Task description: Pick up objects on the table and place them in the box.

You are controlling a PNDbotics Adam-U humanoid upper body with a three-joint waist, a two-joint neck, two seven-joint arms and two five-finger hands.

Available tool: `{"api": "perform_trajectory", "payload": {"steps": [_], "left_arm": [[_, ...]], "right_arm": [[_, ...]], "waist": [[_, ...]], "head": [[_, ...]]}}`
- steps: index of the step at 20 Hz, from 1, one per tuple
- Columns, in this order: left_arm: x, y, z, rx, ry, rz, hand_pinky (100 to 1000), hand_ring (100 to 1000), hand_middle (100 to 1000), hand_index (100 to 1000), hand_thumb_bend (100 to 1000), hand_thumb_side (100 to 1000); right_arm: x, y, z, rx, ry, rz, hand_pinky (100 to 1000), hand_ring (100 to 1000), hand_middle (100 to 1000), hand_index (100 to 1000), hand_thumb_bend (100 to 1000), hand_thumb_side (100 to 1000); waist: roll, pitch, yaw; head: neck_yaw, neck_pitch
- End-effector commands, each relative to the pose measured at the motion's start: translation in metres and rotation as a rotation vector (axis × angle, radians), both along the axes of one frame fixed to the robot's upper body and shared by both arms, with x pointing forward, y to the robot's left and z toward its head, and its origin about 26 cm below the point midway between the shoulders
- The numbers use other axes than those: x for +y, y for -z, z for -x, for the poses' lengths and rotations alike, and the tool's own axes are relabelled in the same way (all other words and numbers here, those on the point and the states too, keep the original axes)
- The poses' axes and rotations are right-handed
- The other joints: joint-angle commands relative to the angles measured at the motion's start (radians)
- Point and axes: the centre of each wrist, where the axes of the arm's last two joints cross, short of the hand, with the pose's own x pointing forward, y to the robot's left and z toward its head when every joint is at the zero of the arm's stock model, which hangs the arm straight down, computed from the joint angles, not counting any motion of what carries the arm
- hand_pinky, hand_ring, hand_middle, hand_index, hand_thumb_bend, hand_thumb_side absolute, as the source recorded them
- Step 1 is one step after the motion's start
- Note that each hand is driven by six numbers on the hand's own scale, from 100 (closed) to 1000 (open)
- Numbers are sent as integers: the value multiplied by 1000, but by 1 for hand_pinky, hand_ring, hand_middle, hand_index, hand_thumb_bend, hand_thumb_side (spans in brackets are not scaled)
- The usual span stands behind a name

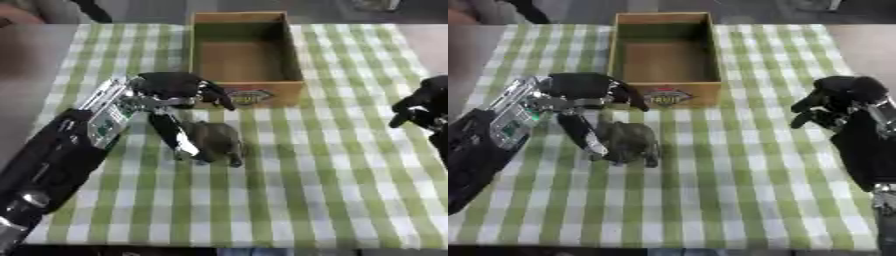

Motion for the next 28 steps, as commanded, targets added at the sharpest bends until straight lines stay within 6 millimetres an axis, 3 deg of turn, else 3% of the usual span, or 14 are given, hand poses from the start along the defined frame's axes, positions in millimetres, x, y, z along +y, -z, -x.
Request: {"api": "perform_trajectory", "payload": {"steps": [1,19,28], "left_arm": [[1,-11,1,-7,285,-410,749,758,782,914,681,700],[6,12,-6,-34,216,-439,715,740,769,915,688,643],[6,22,-11,-28,198,-421,648,660,694,885,615,581]], "right_arm": [[-2,-7,0,-22,-10,8,512,608,535,697,100,724],[-1,-7,0,-21,-10,8,511,608,535,697,100,727],[0,-7,0,-20,-12,8,511,608,535,697,100,730]], "waist": [[-1,-17,-1],[-3,-13,-5],[-2,-11,-11]], "head": [[3,10],[6,10],[9,9]]}}
